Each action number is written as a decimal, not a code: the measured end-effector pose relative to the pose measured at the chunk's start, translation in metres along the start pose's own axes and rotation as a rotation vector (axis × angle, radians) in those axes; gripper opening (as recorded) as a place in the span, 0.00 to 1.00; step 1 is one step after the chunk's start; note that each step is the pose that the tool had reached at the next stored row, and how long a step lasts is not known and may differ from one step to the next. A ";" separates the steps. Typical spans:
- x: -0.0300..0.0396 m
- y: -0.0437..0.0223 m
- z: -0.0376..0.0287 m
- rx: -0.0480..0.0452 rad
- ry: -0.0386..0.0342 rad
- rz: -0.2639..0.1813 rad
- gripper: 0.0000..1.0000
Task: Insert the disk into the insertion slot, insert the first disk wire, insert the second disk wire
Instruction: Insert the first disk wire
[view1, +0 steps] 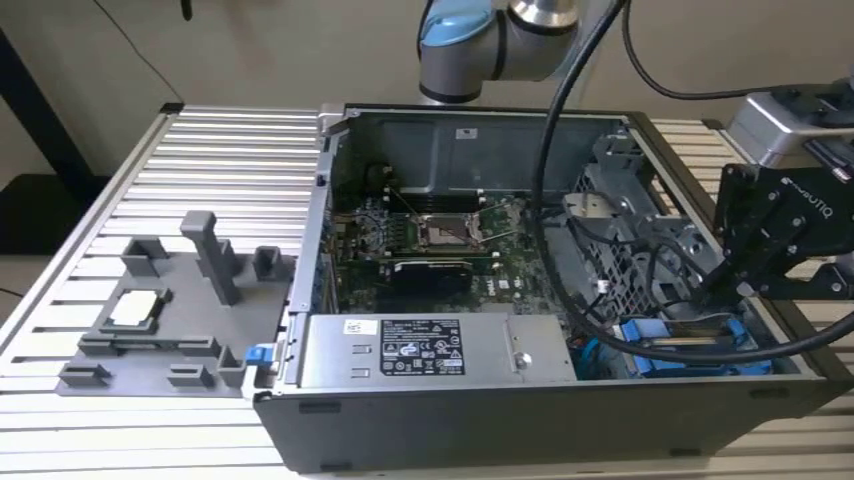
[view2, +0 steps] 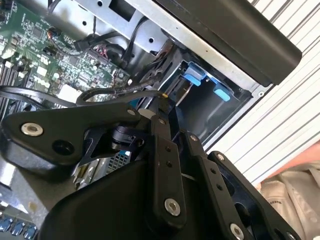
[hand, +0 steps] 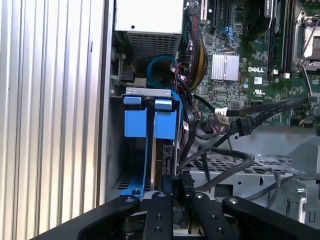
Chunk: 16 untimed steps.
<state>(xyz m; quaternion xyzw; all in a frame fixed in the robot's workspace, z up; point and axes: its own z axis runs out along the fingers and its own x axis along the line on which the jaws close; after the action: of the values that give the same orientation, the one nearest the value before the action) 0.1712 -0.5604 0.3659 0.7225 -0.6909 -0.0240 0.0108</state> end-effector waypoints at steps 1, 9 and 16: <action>0.0001 -0.0016 0.0005 -0.0061 -0.0002 0.000 0.19; 0.0007 -0.0134 0.0058 -0.0462 -0.0021 0.001 0.19; 0.0015 -0.0141 0.0154 -0.0518 -0.0040 0.025 0.19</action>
<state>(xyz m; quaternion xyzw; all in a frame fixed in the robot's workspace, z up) 0.1845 -0.5611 0.3498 0.7131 -0.6991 -0.0432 0.0285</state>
